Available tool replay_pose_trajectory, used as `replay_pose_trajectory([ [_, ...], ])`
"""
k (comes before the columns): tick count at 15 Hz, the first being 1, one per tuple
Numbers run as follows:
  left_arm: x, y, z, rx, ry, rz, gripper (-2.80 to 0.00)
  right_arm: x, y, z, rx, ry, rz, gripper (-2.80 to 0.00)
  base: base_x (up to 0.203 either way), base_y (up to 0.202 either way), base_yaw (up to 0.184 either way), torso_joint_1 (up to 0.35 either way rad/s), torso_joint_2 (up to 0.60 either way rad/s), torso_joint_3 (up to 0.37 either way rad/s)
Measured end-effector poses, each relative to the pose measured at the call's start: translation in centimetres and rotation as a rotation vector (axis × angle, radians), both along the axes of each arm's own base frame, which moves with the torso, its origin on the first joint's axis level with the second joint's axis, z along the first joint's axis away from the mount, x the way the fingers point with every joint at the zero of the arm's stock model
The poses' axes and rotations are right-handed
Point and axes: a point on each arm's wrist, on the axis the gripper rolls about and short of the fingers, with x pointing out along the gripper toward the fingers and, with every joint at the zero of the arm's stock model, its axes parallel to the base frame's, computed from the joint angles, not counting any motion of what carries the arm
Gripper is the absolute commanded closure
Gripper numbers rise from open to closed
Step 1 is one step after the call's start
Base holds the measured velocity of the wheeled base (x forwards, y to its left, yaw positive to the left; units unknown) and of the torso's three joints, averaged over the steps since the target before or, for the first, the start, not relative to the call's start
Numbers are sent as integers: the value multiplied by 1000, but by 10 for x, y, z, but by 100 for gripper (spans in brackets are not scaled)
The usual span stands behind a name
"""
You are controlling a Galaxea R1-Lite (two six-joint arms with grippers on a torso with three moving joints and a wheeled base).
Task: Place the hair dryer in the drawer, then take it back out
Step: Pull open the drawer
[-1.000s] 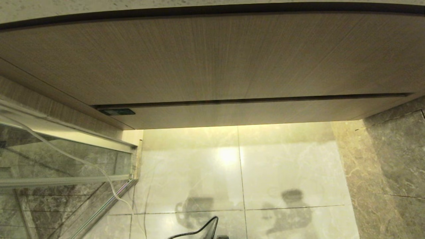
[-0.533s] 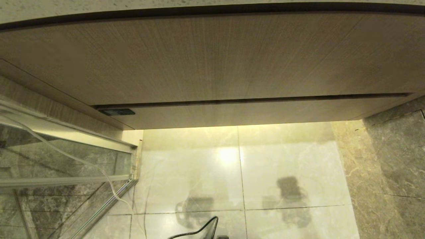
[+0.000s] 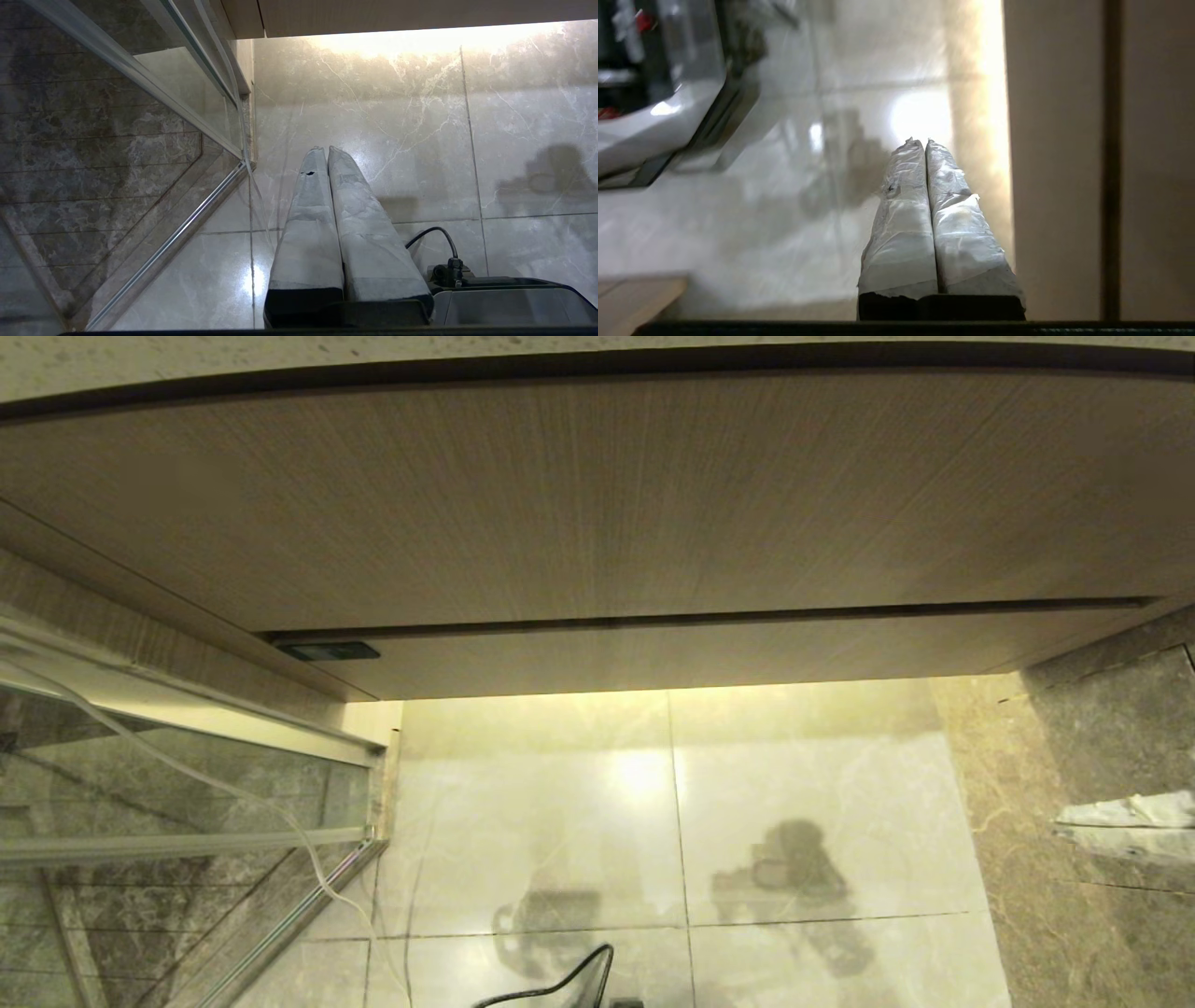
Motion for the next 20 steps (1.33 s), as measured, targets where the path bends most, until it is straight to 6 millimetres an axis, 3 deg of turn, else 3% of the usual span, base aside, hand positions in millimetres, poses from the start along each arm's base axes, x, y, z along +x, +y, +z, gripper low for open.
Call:
replay_pose_trajectory([
  [11, 0, 0, 0, 0, 0, 0, 0, 115, 61, -32, 85, -134, 155, 0, 0, 0, 0, 0, 0, 0],
  [12, 0, 0, 0, 0, 0, 0, 0, 124, 65, -36, 76, -139, 161, -280, 0, 0, 0, 0, 0, 0],
  [15, 0, 0, 0, 0, 0, 0, 0, 147, 72, -46, 35, -147, 153, -280, 0, 0, 0, 0, 0, 0],
  [20, 0, 0, 0, -1, 0, 0, 0, 166, 68, -55, -40, -203, 43, -280, 0, 0, 0, 0, 0, 0],
])
